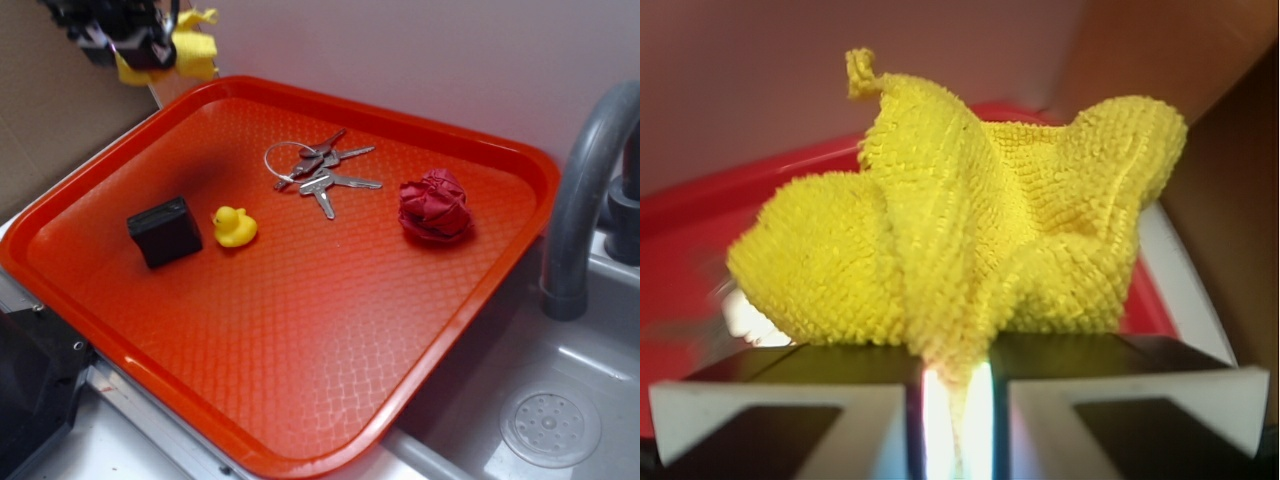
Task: Grab the yellow cloth.
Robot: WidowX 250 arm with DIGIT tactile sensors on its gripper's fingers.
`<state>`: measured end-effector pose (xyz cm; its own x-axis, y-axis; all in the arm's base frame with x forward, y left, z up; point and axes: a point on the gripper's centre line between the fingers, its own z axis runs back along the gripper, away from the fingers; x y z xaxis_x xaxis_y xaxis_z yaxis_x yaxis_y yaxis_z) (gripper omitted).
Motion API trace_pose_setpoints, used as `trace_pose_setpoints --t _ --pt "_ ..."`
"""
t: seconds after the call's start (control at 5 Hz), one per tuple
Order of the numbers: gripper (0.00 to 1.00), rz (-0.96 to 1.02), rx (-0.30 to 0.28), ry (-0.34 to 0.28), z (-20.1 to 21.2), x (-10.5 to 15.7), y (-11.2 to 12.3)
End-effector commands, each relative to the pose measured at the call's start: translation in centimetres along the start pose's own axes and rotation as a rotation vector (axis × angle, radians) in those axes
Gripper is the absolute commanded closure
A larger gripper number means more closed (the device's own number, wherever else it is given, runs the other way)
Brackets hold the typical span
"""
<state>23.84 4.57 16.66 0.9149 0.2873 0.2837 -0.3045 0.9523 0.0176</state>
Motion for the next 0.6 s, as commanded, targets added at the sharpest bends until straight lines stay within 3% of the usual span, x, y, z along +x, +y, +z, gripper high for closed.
trace_pose_setpoints --t 0.0,0.2,0.4 --pt "1.0 -0.179 -0.046 0.079 8.8 1.0 -5.0" --pt "1.0 -0.245 -0.072 0.076 8.3 -0.6 -6.5" --pt "1.0 -0.233 -0.038 0.039 7.1 -0.7 -6.4"
